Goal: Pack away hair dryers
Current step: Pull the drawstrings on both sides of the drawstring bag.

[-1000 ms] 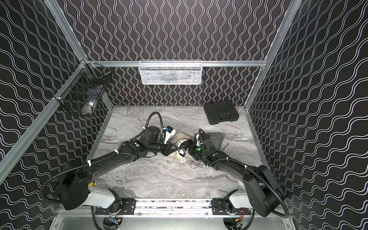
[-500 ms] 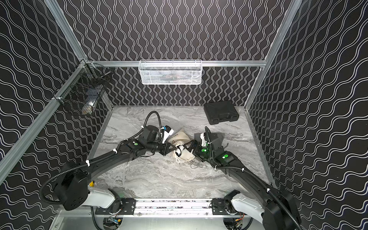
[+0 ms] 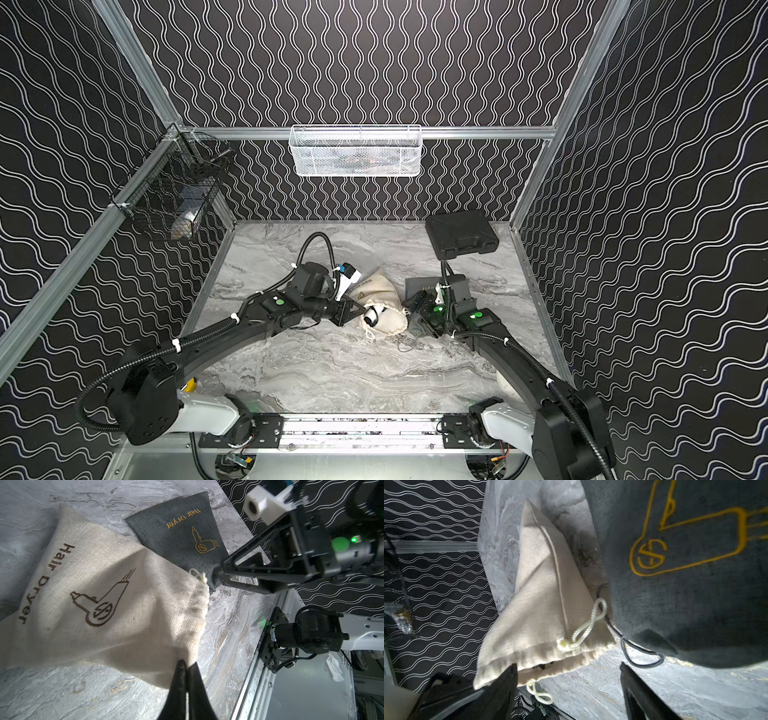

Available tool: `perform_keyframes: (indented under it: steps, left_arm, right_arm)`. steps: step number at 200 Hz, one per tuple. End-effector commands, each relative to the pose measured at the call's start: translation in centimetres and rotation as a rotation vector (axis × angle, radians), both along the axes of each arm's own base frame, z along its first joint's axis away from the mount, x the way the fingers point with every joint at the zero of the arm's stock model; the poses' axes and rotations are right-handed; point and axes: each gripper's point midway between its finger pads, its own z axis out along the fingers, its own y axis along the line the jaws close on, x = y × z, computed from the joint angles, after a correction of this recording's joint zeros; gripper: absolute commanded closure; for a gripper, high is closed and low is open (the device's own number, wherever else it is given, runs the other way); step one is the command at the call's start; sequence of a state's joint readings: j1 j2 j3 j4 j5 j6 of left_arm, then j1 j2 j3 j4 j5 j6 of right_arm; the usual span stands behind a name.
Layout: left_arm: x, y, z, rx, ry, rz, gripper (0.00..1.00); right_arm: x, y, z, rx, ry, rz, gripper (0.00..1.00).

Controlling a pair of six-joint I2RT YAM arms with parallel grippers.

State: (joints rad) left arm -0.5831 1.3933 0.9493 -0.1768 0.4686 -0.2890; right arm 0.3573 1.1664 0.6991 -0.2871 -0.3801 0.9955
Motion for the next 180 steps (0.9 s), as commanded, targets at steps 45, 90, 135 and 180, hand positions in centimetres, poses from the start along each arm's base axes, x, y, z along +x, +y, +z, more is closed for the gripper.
perform_keyframes:
  steps: [45,90,135,180]
  left_arm:
    - [-0.1,-0.4,1.0,-0.048,-0.029,-0.019,1.0]
    - [-0.1,-0.4,1.0,-0.051,-0.029,-0.015,1.0]
    - [0.1,-0.6,1.2,-0.062,-0.031,-0.015,1.0]
    - [0.0,-0.5,1.4,-0.066,-0.037,-0.017,1.0]
  right_arm:
    - [1.9,0.4,-1.4,0.098,0.052,-0.102,0.28]
    - [2.3,1.5,-2.0,0.181,0.091,-0.109,0.37]
    - [2.6,1.6,-2.2,0.2,0.1,-0.13,0.42]
    - [3.5,1.7,-2.7,0.191,0.103,-0.148,0.53]
